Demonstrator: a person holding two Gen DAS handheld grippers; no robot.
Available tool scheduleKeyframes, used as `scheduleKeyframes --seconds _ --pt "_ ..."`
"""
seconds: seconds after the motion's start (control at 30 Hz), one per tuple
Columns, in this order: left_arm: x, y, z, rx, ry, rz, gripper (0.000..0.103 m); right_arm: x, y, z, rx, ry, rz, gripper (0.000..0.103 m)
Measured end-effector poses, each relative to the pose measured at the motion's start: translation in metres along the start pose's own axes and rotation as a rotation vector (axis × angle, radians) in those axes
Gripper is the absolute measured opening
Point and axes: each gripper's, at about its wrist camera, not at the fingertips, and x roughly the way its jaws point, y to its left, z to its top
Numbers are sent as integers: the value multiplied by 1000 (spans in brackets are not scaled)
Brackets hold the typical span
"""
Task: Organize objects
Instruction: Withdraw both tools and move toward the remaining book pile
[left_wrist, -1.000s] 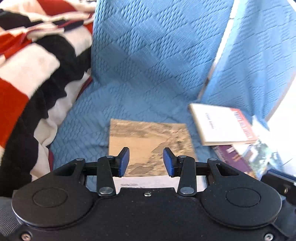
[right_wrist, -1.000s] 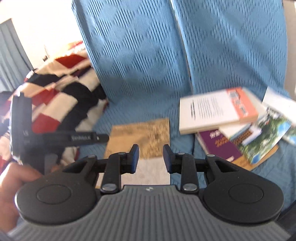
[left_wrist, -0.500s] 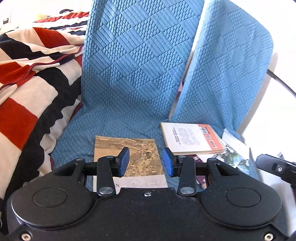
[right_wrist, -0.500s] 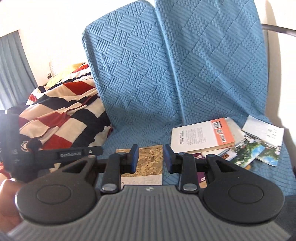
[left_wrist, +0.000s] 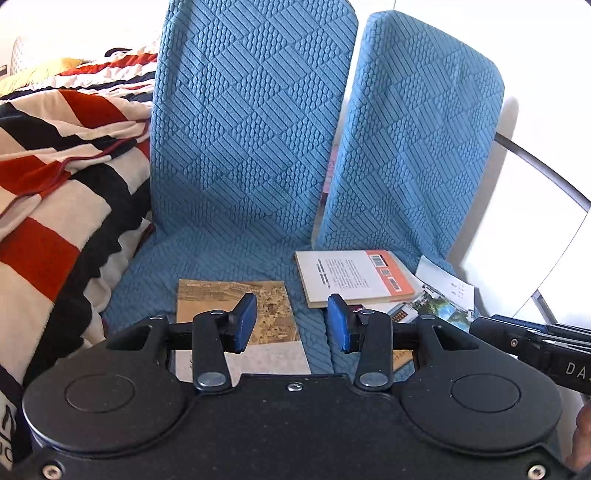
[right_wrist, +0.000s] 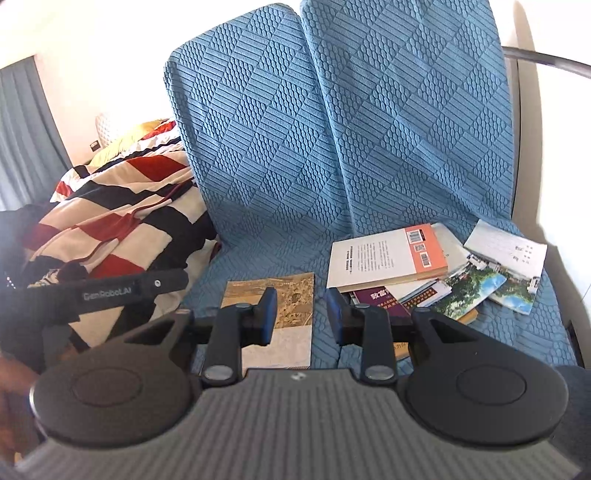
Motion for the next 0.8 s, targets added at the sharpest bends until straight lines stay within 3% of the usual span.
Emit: scheduleKeyframes --seconds 0.27,0.8 --pt "4 -8 -2 -18 11 -22 41 1 -8 -4 3 5 -14 33" --pt "19 -45 -6 -12 15 -38 43 -11 -46 -9 14 -14 -128 34"
